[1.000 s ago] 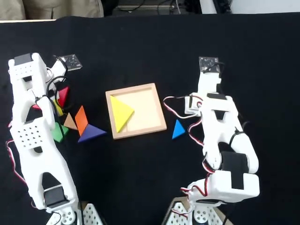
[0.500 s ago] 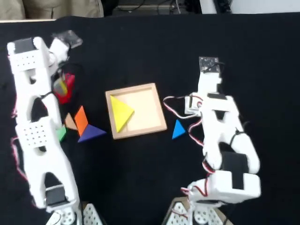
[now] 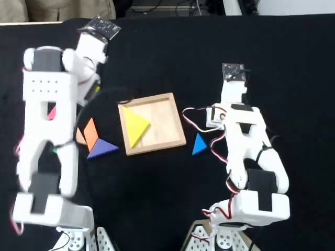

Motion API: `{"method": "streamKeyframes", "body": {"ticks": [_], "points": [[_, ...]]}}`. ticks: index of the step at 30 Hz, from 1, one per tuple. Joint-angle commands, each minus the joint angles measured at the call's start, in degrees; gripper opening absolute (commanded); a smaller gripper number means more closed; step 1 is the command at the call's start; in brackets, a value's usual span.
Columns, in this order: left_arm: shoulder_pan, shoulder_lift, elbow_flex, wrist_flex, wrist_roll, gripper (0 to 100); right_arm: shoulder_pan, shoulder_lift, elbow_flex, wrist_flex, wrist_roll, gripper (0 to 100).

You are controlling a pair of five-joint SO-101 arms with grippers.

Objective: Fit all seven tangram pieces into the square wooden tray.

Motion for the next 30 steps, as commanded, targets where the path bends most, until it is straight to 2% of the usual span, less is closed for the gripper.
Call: {"method": "streamKeyframes", "body": {"ticks": [1, 4, 9, 11, 13, 15, 19, 24, 30], "points": [[0.3, -9.1, 8.9, -6.7, 1.8, 4, -0.1, -0.2, -1.6, -1.0, 0.5, 21.9], [-2.9, -11.4, 14.0, -10.4, -0.7, 4, -0.3, -0.2, -1.3, -1.1, 0.6, 21.9], [-10.5, -9.7, 16.5, -16.9, 1.2, 5, -0.4, -0.2, -1.5, -1.1, 0.6, 21.9], [-12.6, -7.4, 16.7, -17.8, -2.9, 12, -0.4, -0.2, -1.5, -1.1, 0.6, 21.9], [-14.3, -4.5, 16.3, -16.1, -9.8, 24, -0.4, -0.2, -1.5, -1.1, 0.6, 21.9], [-15.2, -1.7, 16.1, -15.9, -14.6, 30, -0.4, -0.2, -1.5, -1.2, 0.6, 21.9], [-15.3, 4.5, 13.8, -18.2, -16.4, 28, -0.4, -0.2, -1.2, -2.5, 0.6, 21.9], [-16.0, 14.6, 9.0, -24.5, -13.0, 28, -0.4, -0.2, -1.2, -2.5, 0.6, 21.9], [-18.3, 27.6, -2.8, -25.3, -14.6, 28, -0.4, -0.2, -1.2, -2.5, 0.6, 21.9]]}}
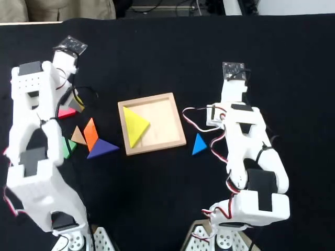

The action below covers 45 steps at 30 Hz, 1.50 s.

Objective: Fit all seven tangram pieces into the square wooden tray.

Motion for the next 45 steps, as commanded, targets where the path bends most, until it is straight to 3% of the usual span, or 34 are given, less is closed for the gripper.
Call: {"method": "streamKeyframes", "body": {"ticks": [1, 5, 9, 25, 45], "points": [[-1.9, 5.7, -10.6, -0.7, -0.5, 28, -0.4, -0.2, -1.2, -1.0, 0.6, 21.9], [-2.9, 14.2, -18.9, 2.7, -0.5, 30, -0.4, -0.2, -1.2, -1.1, 0.6, 21.9], [-3.2, 21.7, -26.7, 8.9, 0.0, 40, -0.4, -0.2, -1.2, -1.1, 0.6, 21.9], [-6.0, 36.0, -54.7, 20.0, 0.0, 39, -0.4, -0.2, -1.2, -1.1, 0.6, 21.9], [-4.8, 43.2, -57.0, 17.9, -1.6, 39, -0.4, -0.2, -1.2, -1.1, 0.6, 21.9]]}}
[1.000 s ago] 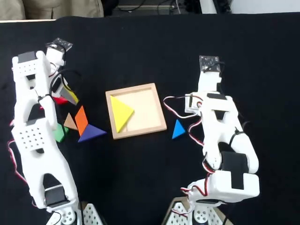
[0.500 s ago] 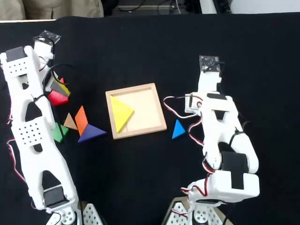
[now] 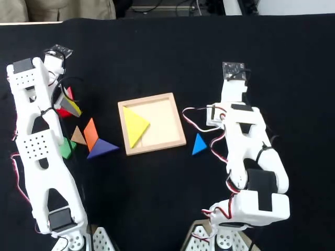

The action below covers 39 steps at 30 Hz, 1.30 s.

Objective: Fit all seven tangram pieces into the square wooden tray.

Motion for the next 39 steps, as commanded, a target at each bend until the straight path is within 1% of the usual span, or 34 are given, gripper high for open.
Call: {"method": "streamKeyframes", "body": {"ticks": [1, 6, 15, 21, 26, 30, 35, 37, 39], "points": [[0.7, -0.4, -3.6, -1.2, -0.4, 39, -0.4, -0.2, -1.2, -1.1, 0.6, 21.9], [1.2, -0.4, -3.1, -0.5, -0.1, 38, -0.4, -0.2, -1.2, -1.1, 0.6, 21.9], [3.5, -0.4, -3.0, 5.0, -0.4, 26, -0.5, -0.2, -1.2, -1.1, 0.6, 21.9], [3.5, -0.4, -3.1, 5.3, -0.2, 25, -0.5, -0.2, -1.2, -1.1, 0.6, 21.9], [3.6, -1.1, -4.7, 7.1, 0.2, 25, -0.5, -0.2, -1.2, -1.1, 0.6, 21.9], [3.6, -0.8, -12.8, 10.6, 4.7, 25, -0.5, -0.2, -1.2, -1.1, 0.6, 21.9], [3.6, -1.1, -15.1, 10.6, 11.3, 25, -0.5, -0.2, -1.2, -1.1, 0.6, 21.9], [4.1, -1.1, -14.8, 10.6, 15.2, 25, -0.5, -0.2, -1.2, -1.1, 0.6, 21.9], [4.3, -1.1, -14.8, 10.7, 21.3, 25, -0.5, -0.2, -1.2, -1.1, 0.6, 21.9]]}}
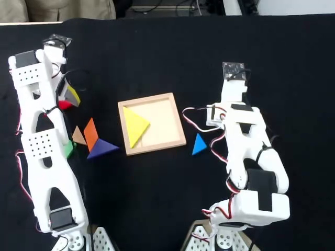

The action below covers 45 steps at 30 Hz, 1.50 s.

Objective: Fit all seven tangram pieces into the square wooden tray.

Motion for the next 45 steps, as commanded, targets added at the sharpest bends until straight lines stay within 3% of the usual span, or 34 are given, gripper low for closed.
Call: {"method": "streamKeyframes", "body": {"ticks": [1, 3, 6, 11, 15, 20, 25, 31, 34, 38, 41, 45], "points": [[1.4, -1.9, -2.9, 0.8, 10.5, 25, -0.5, -0.2, -1.2, -1.1, 0.6, 21.9], [1.7, -4.5, -1.6, 0.8, 16.1, 25, -0.5, -0.2, -1.3, -1.1, 0.6, 21.9], [3.7, -11.6, 5.7, 0.8, 18.2, 25, -0.5, -0.2, -1.3, -1.1, 0.6, 21.9], [9.5, -30.0, 27.1, 0.7, 24.3, 25, -0.5, -0.2, -1.4, -1.1, 0.6, 21.9], [14.4, -44.6, 40.7, 0.5, 34.4, 25, -0.4, -0.2, -1.4, -1.1, 0.6, 21.9], [19.5, -54.4, 48.6, 0.4, 49.8, 25, 2.6, -0.8, -1.3, -0.7, 0.1, 21.9], [24.9, -56.0, 53.1, 0.4, 63.0, 25, 8.7, -0.7, -2.6, -1.1, -3.8, 21.9], [37.0, -56.0, 57.1, 0.4, 77.7, 25, 10.3, -0.3, -3.0, -1.1, -6.8, 21.9], [42.3, -55.0, 60.0, -2.5, 77.5, 25, 10.3, -0.3, -2.8, -2.1, -6.8, 21.9], [44.3, -52.0, 63.0, -10.1, 78.0, 24, 10.2, -0.3, -2.7, -2.6, -6.8, 21.9], [43.7, -48.5, 64.9, -14.6, 82.6, 24, 10.2, -0.3, -2.7, -2.7, -6.8, 21.9], [44.1, -43.9, 65.9, -14.7, 89.1, 25, 10.2, -0.3, -2.7, -2.8, -6.8, 21.9]]}}
